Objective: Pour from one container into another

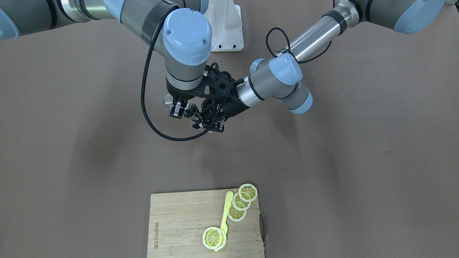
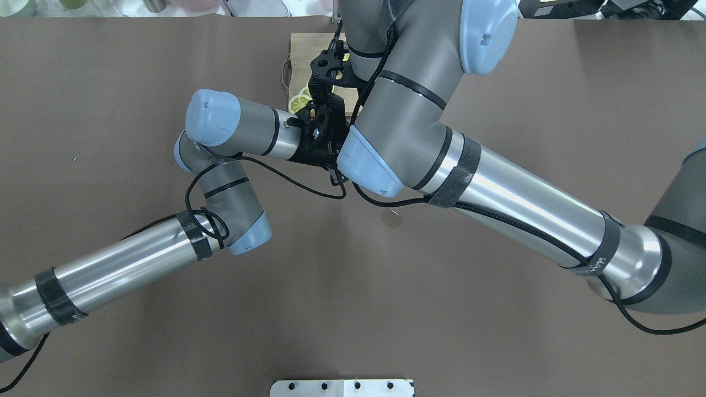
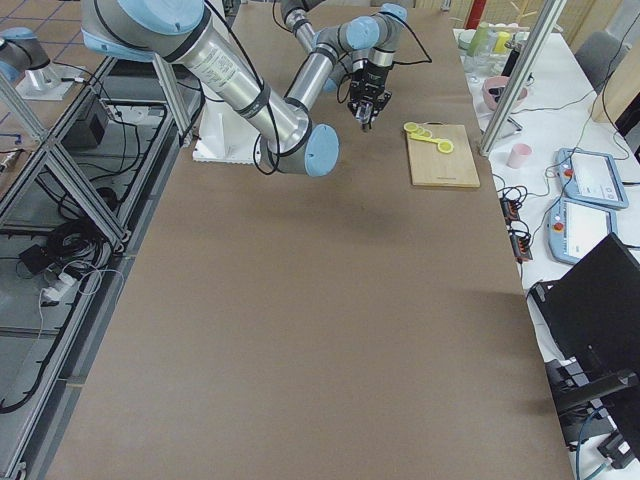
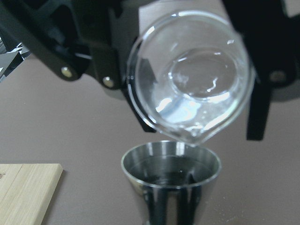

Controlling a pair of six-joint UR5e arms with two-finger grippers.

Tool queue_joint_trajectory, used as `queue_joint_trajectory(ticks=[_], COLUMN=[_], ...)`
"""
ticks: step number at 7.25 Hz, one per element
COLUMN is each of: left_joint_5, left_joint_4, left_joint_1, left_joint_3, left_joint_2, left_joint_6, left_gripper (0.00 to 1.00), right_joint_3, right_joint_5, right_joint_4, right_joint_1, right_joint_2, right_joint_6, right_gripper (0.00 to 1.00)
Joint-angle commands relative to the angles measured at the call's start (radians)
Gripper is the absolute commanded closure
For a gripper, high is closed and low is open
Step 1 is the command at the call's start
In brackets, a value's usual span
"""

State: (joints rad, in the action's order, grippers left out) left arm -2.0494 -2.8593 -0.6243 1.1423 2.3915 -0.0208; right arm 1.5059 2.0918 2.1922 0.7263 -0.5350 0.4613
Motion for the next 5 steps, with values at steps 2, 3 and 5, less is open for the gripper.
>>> queue_joint_trajectory(ticks=[2,3,5], left_joint_5=[0.000,0.000,-0.002], left_joint_4=[0.000,0.000,0.000], left_joint_1=[0.000,0.000,0.000], left_joint_3=[-0.001,-0.001,0.000], left_joint_2=[0.000,0.000,0.000], left_joint_6=[-0.001,-0.001,-0.001], left_gripper=[1.00,1.00,1.00], right_joint_3=[-0.016,-0.024,-0.044], right_joint_5=[-0.016,-0.024,-0.032], right_joint_4=[0.032,0.043,0.061], right_joint_1=[-0.005,-0.007,-0.008], right_joint_2=[0.015,0.023,0.043], right_joint_6=[0.010,0.010,0.026], right_gripper=[1.00,1.00,1.00])
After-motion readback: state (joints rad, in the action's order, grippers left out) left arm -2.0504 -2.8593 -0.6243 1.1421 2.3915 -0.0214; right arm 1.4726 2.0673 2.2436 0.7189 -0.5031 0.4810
